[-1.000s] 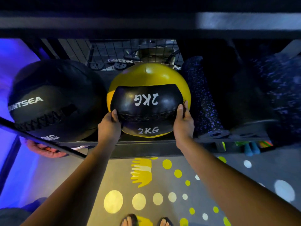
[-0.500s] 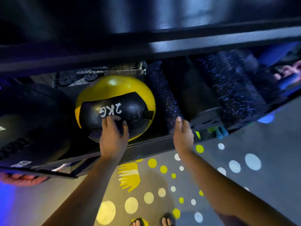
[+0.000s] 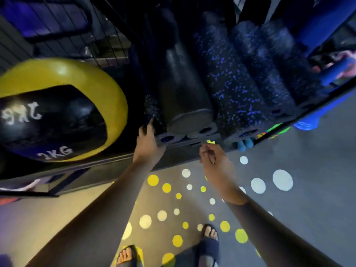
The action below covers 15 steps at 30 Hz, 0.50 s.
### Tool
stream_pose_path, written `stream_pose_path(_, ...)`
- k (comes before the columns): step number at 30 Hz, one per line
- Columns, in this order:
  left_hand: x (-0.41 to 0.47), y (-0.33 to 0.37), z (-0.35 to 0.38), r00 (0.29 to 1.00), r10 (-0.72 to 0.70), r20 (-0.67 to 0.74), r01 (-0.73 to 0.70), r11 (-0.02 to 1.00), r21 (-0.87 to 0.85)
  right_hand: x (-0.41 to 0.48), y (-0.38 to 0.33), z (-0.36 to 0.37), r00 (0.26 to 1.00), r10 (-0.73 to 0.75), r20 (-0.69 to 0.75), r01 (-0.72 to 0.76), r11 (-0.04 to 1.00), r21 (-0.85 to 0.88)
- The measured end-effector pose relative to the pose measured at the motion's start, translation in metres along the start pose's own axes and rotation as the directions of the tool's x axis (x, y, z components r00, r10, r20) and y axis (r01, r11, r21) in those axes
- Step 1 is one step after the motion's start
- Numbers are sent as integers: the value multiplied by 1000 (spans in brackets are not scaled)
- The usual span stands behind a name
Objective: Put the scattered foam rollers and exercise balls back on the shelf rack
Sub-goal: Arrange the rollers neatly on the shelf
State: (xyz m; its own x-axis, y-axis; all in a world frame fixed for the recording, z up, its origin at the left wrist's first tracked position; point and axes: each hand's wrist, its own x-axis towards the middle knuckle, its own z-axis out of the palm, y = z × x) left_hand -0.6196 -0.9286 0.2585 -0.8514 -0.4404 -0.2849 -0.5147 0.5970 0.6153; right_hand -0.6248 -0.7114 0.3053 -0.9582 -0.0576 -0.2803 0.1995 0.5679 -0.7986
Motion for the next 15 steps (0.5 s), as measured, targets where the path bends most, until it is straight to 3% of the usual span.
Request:
stream_pose_path(3,18,13,15,994,-87,-60,91,993,77,22,-6,-14,986,-128,107,132,991,-33)
stream_pose_path(6,22,23,19,992,-86,-92,96,988,117,32,-15,-22,919,-385,80,392,910,-132)
stream_pose_path(8,23,23,21,992,-65,-111,82,984,159,35,-25,-27,795,-606,18,590,767,-252)
stream_pose_path(10,24,25,22,990,-77,-121,99,977,187,44,-39,-34,649,-759,49,708,580,-403)
stream_pose_path(11,23,25,22,989,-80,-123,105,972,211,54,-47,-36,614,-778,132,727,492,-479)
stream_pose_path(13,23,20,22,988,-86,-127,114,966,233,73,-56,-36,640,-695,328,704,359,-613)
stream_pose_path(15,23,12,19,987,-93,-130,119,972,203,85,-59,-29,677,-622,393,681,328,-654)
